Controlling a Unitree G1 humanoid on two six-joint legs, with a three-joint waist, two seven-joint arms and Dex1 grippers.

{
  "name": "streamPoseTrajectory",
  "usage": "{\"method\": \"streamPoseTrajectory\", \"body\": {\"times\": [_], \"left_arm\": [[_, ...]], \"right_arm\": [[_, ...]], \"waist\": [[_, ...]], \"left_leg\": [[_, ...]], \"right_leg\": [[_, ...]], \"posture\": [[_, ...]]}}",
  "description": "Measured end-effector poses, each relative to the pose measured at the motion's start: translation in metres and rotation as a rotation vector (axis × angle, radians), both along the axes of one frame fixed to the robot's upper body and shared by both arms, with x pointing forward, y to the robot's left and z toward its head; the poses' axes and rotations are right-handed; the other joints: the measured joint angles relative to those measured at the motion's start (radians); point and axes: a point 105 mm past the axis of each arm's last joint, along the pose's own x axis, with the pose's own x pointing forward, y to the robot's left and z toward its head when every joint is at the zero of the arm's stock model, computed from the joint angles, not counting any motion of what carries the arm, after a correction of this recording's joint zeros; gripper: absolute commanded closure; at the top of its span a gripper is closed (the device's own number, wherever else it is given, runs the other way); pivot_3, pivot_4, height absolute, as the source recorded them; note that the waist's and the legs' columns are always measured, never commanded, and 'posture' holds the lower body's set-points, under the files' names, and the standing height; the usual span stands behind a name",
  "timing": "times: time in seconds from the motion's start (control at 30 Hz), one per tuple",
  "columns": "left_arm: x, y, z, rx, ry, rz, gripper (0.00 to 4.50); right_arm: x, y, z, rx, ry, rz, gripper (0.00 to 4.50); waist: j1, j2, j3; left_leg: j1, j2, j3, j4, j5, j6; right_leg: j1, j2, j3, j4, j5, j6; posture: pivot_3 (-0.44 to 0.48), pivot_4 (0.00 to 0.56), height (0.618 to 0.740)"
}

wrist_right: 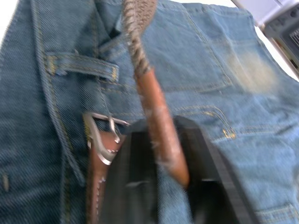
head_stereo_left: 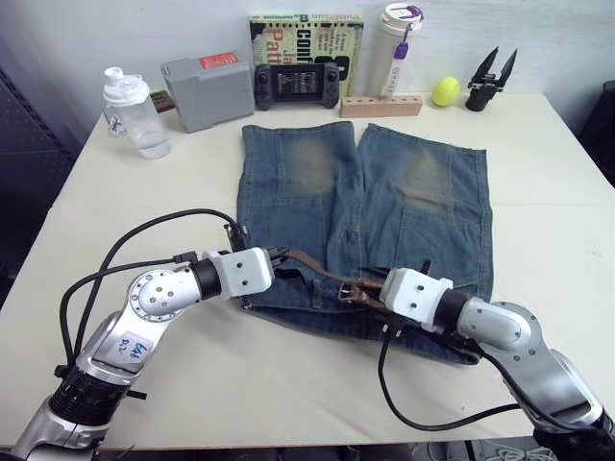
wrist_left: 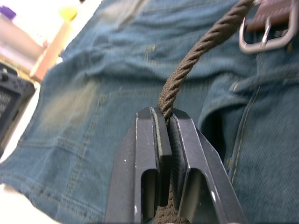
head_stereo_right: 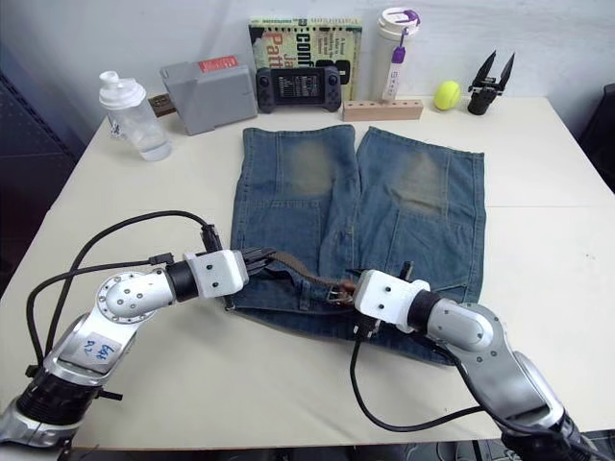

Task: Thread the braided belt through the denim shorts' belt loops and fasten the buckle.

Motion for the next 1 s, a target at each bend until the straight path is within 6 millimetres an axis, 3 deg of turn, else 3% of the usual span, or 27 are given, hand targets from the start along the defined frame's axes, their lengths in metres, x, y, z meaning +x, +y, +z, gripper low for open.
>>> {"method": "streamPoseTrajectory", "body": {"times": [0.17, 0.47, 0.53, 0.6, 0.7, 0.8, 0.97, 1.0], "left_arm": [[0.002, -0.001, -0.002, 0.0, 0.001, 0.013, 4.5], [-0.003, 0.008, 0.006, -0.052, 0.078, 0.027, 1.09], [-0.011, 0.012, 0.012, -0.088, 0.133, 0.001, 1.09], [-0.024, 0.022, 0.036, -0.278, 0.29, -0.044, 1.09], [-0.028, 0.026, 0.045, -0.356, 0.346, -0.059, 1.09], [-0.038, 0.033, 0.058, -0.553, 0.54, -0.103, 1.09], [-0.069, 0.032, 0.045, -0.813, 0.912, -0.188, 1.09], [-0.077, 0.027, 0.034, -0.96, 1.057, -0.186, 1.09]], "right_arm": [[0.002, -0.001, 0.006, -0.005, -0.02, -0.016, 4.44], [0.01, 0.006, 0.007, -0.104, -0.132, 0.0, 4.5], [0.014, 0.005, 0.006, -0.126, -0.157, -0.004, 4.5], [0.023, 0.001, 0.005, -0.185, -0.237, -0.008, 4.5], [0.025, 0.0, 0.003, -0.197, -0.253, -0.006, 4.5], [0.027, 0.004, 0.0, -0.207, -0.286, 0.004, 4.5], [0.035, 0.006, 0.005, -0.227, -0.381, -0.008, 4.5], [0.035, 0.008, 0.006, -0.225, -0.408, -0.013, 4.5]], "waist": [[0.0, 0.0, 0.0], [-0.002, 0.0, 0.0], [-0.004, 0.0, 0.0], [-0.006, 0.0, 0.0], [-0.006, 0.0, 0.0], [-0.007, 0.0, 0.0], [-0.026, 0.0, 0.0], [-0.028, 0.0, 0.0]], "left_leg": [[0.0, 0.0, 0.0, 0.0, 0.0, 0.0], [0.0, 0.0, 0.0, 0.0, 0.0, 0.0], [0.0, 0.001, 0.0, 0.0, 0.0, 0.0], [0.0, 0.001, -0.001, 0.002, 0.0, 0.0], [0.0, 0.001, -0.002, 0.002, 0.0, 0.0], [0.0, 0.001, -0.003, 0.002, 0.0, 0.0], [0.0, 0.002, -0.013, 0.002, 0.0, 0.0], [0.0, 0.003, -0.017, 0.003, 0.0, 0.0]], "right_leg": [[0.0, 0.0, 0.0, 0.0, 0.0, 0.0], [0.0, 0.0, 0.0, 0.001, 0.0, 0.0], [0.0, 0.0, 0.0, 0.001, 0.0, 0.0], [0.0, -0.001, 0.0, 0.002, 0.0, -0.001], [0.0, -0.001, 0.0, 0.002, 0.0, -0.001], [0.0, -0.002, 0.0, 0.003, 0.0, -0.001], [0.0, -0.003, -0.001, 0.004, -0.001, -0.001], [0.001, -0.01, 0.002, 0.007, -0.001, -0.002]], "posture": [[0.0, 0.15, 0.731], [0.0, 0.15, 0.731], [0.0, 0.15, 0.731], [0.0, 0.15, 0.731], [0.0, 0.15, 0.731], [0.0, 0.15, 0.731], [0.0, 0.15, 0.731], [0.0, 0.15, 0.731]]}}
